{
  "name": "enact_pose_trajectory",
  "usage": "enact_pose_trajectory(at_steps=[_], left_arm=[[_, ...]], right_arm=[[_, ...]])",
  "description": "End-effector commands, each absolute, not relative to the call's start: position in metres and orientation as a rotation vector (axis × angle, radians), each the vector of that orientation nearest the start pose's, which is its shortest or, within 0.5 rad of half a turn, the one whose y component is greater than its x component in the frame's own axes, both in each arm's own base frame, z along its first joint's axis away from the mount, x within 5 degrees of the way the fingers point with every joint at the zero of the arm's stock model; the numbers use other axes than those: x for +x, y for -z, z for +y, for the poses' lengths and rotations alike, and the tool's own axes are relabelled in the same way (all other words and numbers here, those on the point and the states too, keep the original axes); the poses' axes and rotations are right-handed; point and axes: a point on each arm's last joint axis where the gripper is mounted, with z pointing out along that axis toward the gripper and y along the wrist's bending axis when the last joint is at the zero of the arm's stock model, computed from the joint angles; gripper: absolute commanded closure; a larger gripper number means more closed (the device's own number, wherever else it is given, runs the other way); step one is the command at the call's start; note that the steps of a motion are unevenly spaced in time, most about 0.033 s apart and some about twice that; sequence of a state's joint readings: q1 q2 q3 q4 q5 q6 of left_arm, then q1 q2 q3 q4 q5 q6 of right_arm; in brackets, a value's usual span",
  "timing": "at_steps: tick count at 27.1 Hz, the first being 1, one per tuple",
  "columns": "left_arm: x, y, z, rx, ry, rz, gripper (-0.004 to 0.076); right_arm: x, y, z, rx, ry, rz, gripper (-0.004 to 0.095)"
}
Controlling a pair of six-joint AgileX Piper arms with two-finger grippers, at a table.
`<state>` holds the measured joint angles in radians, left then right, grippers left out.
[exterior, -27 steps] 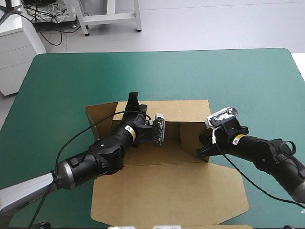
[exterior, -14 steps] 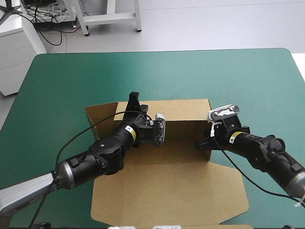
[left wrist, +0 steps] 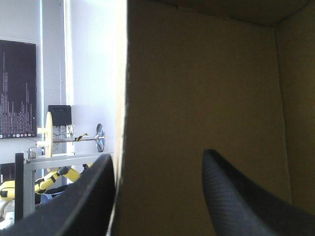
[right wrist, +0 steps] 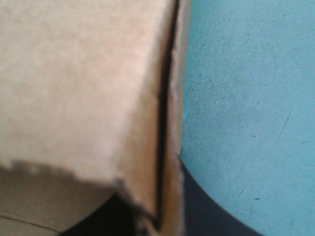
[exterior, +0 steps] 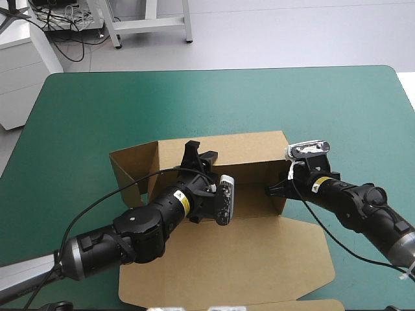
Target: Fold the box
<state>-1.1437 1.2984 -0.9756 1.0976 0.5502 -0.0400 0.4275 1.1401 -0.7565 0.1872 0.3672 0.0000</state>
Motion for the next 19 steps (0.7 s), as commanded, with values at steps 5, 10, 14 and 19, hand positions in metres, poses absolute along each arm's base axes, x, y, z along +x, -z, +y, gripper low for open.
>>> enact_pose_trajectory(at_steps=[5, 10, 14, 19], left_arm=[[0.105, -0.355, -0.237, 1.589, -0.195, 1.228, 0.0317], [0.1, -0.376, -0.225, 1.518, -0.22, 1.22, 0.0392], [0.118, -0.406, -0.213, 1.385, -0.31, 1.262, 0.0406], [0.151, -0.447, -0.187, 1.157, -0.323, 1.356, 0.0406]], right_arm=[[0.216, -0.308, 0.103, -0.268, -0.436, 2.107, 0.0911], [0.216, -0.316, 0.104, -0.291, -0.427, 2.124, 0.091], [0.216, -0.333, 0.103, -0.302, -0.402, 2.153, 0.091], [0.217, -0.358, 0.097, -0.282, -0.314, 2.184, 0.0911]])
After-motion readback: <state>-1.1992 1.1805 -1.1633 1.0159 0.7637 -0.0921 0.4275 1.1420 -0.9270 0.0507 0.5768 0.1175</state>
